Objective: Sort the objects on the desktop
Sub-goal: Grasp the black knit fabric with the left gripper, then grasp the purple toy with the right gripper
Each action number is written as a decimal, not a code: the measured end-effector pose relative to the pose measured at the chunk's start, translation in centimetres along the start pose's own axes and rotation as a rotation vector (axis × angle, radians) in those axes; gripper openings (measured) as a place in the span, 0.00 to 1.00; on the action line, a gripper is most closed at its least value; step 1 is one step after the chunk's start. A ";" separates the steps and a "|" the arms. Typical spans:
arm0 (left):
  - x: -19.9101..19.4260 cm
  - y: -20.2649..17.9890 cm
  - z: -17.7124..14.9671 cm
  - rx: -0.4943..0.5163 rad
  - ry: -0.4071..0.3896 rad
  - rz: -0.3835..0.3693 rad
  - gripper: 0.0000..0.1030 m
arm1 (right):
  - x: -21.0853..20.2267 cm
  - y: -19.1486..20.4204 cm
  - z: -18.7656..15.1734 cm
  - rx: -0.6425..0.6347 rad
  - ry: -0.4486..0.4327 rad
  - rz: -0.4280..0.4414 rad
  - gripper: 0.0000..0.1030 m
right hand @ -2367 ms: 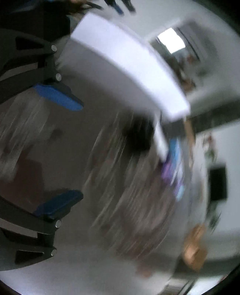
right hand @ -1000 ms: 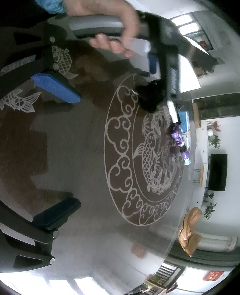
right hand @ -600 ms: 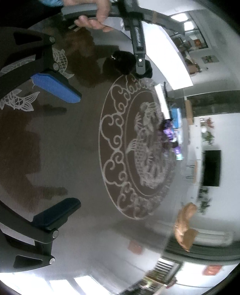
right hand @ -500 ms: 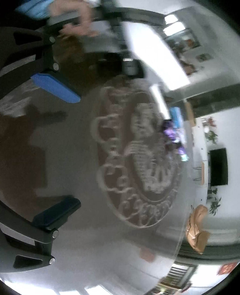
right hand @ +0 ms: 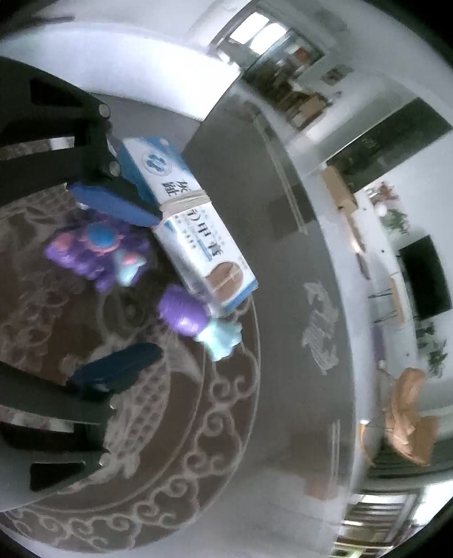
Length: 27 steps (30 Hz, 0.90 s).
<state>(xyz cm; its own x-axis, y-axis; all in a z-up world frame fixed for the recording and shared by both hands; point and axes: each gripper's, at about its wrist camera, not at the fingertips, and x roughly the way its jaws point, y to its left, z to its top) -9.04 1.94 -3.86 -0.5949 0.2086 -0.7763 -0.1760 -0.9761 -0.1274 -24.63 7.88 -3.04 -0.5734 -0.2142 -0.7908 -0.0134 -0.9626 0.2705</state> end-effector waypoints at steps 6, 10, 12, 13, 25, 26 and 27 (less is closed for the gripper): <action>0.1 0.0 0.1 0.007 0.003 0.006 0.94 | -0.5 2.9 -1.6 -0.206 -0.011 -0.028 0.47; 0.2 0.0 0.1 0.008 0.003 0.007 0.94 | -1.8 3.4 -3.3 -0.286 0.022 -0.011 0.45; 0.1 0.1 0.1 0.005 0.002 0.002 0.94 | -2.4 3.5 -4.4 -0.329 0.059 0.015 0.43; 0.1 0.1 0.2 0.003 0.001 -0.001 0.94 | -2.6 3.4 -4.8 -0.343 0.094 0.033 0.43; 0.3 0.0 0.2 0.002 0.000 -0.004 0.94 | -3.3 12.0 -4.3 -0.765 0.049 0.188 0.53; 0.3 0.0 0.2 -0.001 -0.001 -0.009 0.94 | -2.6 13.1 -4.5 -0.817 0.063 0.187 0.59; 0.3 0.1 0.2 -0.003 -0.003 -0.013 0.94 | -1.8 13.9 -4.7 -0.862 0.078 0.185 0.61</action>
<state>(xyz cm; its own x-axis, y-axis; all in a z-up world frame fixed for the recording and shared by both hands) -9.41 1.96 -3.94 -0.5948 0.2210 -0.7729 -0.1808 -0.9736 -0.1393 -19.89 -5.86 -0.42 -0.4472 -0.3594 -0.8190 0.7142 -0.6948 -0.0851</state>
